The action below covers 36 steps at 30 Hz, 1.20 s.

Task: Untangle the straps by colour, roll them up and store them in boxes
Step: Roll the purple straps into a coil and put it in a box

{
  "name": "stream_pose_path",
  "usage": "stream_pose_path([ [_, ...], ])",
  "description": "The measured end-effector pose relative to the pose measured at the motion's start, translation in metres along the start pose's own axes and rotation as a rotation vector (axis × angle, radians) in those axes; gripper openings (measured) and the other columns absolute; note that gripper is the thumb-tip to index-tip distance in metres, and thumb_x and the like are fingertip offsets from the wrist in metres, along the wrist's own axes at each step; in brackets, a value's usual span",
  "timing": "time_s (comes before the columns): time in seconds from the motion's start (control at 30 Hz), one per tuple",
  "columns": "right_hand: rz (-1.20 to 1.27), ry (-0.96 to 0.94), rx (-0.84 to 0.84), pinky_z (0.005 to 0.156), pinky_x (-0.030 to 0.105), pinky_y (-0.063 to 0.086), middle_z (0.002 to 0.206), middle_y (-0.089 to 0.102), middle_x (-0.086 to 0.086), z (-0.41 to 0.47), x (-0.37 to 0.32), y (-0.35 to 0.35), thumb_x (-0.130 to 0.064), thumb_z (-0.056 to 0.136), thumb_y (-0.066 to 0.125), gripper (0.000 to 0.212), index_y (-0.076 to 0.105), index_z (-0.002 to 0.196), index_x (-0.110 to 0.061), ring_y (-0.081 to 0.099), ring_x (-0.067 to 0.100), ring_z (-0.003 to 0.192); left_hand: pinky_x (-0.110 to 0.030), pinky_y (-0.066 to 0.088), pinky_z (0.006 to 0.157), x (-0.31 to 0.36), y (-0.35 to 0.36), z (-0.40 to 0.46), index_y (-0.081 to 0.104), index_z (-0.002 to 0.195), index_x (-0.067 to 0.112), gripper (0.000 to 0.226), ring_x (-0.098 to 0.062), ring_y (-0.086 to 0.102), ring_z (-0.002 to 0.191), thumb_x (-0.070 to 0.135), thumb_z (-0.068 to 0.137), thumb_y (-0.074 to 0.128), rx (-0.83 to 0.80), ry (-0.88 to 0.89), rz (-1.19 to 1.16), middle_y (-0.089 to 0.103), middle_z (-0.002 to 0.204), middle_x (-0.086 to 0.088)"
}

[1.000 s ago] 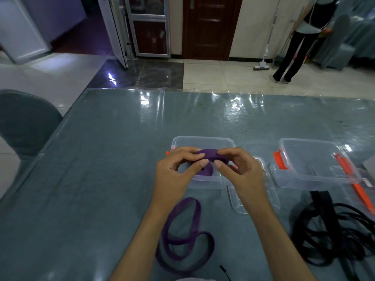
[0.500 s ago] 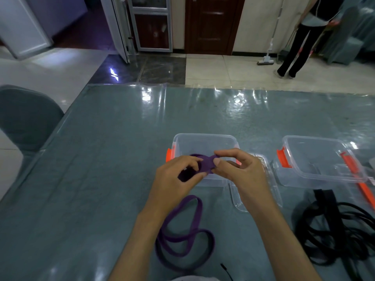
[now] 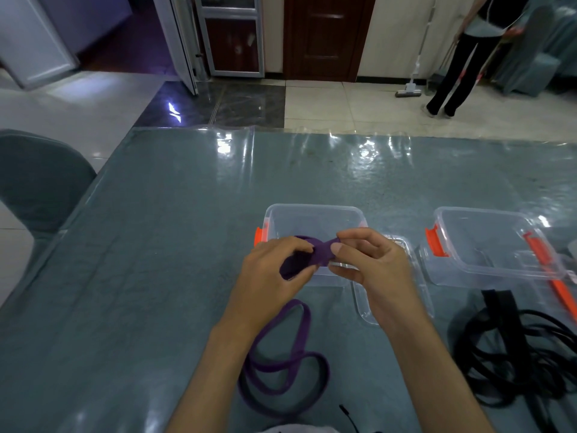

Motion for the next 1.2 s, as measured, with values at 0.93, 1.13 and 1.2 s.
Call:
stream_pose_path([
  [0.93,0.188,0.186,-0.170,0.087,0.032,0.062,0.112,0.079,0.020,0.000,0.034,0.011,-0.024,0.094,0.073,0.012,0.084,0.098,-0.019,0.078,0.031,0.106,-0.024,0.056,0.098,-0.008,0.019,0.007,0.081,0.115,0.023,0.033,-0.012,0.073,0.109,0.012,0.084,0.088,0.095,-0.144,-0.431,0.077,0.113,0.010],
  [1.13,0.002,-0.029,-0.112,0.082,0.029,0.062,0.111,0.080,0.009,0.011,0.011,0.002,-0.032,0.095,0.073,0.015,0.082,0.103,-0.023,0.078,0.024,0.102,-0.020,0.054,0.099,-0.017,0.019,0.006,0.079,0.121,0.028,0.034,-0.014,0.073,0.112,0.013,0.091,0.083,0.088,-0.201,-0.463,0.077,0.116,0.013],
  [1.2,-0.083,-0.174,-0.132,0.081,0.030,0.063,0.114,0.080,0.006,0.012,-0.006,0.001,-0.032,0.091,0.079,0.022,0.079,0.111,-0.023,0.077,0.025,0.105,-0.019,0.053,0.099,-0.014,0.018,0.007,0.078,0.121,0.032,0.035,-0.013,0.072,0.114,0.014,0.091,0.082,0.065,-0.199,-0.463,0.077,0.117,0.015],
])
Point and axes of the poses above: each hand's wrist, its own z-axis towards the middle knuckle, its own y-axis out of the palm, x = y × z, the point moved 9 cm from there along z, towards the middle knuckle
